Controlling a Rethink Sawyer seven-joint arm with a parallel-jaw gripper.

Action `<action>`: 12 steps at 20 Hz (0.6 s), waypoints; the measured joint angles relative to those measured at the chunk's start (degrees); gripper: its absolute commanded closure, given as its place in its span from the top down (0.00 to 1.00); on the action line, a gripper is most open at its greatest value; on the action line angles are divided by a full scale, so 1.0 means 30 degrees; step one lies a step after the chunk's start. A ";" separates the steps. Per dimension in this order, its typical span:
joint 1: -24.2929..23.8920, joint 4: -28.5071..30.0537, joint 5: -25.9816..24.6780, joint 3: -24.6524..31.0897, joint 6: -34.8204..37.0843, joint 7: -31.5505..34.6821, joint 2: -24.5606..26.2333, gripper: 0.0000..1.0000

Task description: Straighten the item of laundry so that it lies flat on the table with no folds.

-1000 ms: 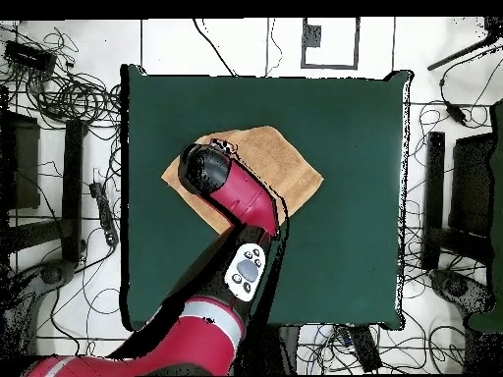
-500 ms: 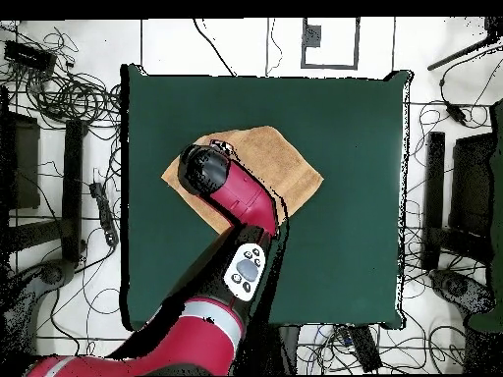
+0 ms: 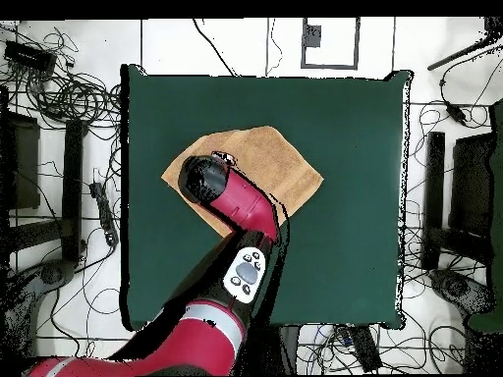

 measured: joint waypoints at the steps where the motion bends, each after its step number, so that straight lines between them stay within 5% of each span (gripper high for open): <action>1: -0.0004 0.0100 -0.0036 0.0019 0.0000 0.0000 -0.0014 1.00; 12: -0.0972 0.2588 -0.0715 0.1352 -0.0986 0.0000 -0.0971 1.00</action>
